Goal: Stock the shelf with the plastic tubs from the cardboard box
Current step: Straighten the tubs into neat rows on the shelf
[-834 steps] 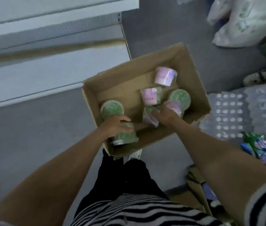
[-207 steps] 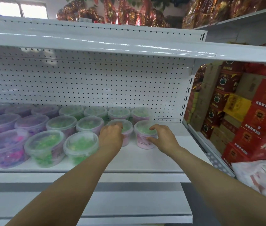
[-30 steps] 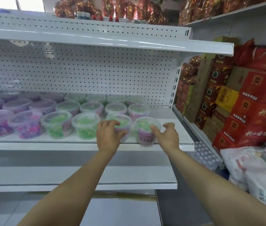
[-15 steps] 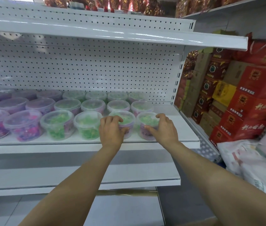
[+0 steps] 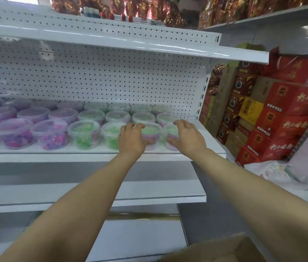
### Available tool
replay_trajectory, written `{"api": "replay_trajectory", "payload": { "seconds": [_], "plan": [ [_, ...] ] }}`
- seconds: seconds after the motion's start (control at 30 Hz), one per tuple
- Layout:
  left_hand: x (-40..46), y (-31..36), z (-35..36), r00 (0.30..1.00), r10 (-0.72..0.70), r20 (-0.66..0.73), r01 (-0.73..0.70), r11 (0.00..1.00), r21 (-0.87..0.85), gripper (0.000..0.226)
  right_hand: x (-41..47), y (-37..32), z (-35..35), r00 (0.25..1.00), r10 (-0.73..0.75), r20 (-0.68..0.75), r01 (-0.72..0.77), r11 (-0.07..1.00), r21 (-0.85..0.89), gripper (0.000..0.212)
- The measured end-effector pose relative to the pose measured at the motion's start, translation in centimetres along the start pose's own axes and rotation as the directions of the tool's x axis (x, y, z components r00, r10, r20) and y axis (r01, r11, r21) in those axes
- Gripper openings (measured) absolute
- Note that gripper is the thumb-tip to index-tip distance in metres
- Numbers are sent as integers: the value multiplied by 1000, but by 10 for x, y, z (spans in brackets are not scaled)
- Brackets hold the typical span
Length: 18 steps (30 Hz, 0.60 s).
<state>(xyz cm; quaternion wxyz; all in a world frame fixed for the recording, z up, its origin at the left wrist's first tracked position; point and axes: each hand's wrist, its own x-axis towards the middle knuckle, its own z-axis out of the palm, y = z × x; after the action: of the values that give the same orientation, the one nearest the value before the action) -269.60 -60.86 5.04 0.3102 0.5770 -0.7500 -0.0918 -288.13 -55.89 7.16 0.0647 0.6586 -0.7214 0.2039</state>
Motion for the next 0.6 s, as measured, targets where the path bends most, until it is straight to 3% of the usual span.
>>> {"api": "replay_trajectory", "payload": {
  "seconds": [0.3,0.6],
  "plan": [
    [-127,-25,-114,991,-110,-73,118,988,101,55,-107,-72,-65,986,-150,69,145,987,76,63],
    [-217,-68,-210,969,-206,-138,227,962,155,52,-171,-161,-83,958,-265,112,252,960,118,63]
  ]
}}
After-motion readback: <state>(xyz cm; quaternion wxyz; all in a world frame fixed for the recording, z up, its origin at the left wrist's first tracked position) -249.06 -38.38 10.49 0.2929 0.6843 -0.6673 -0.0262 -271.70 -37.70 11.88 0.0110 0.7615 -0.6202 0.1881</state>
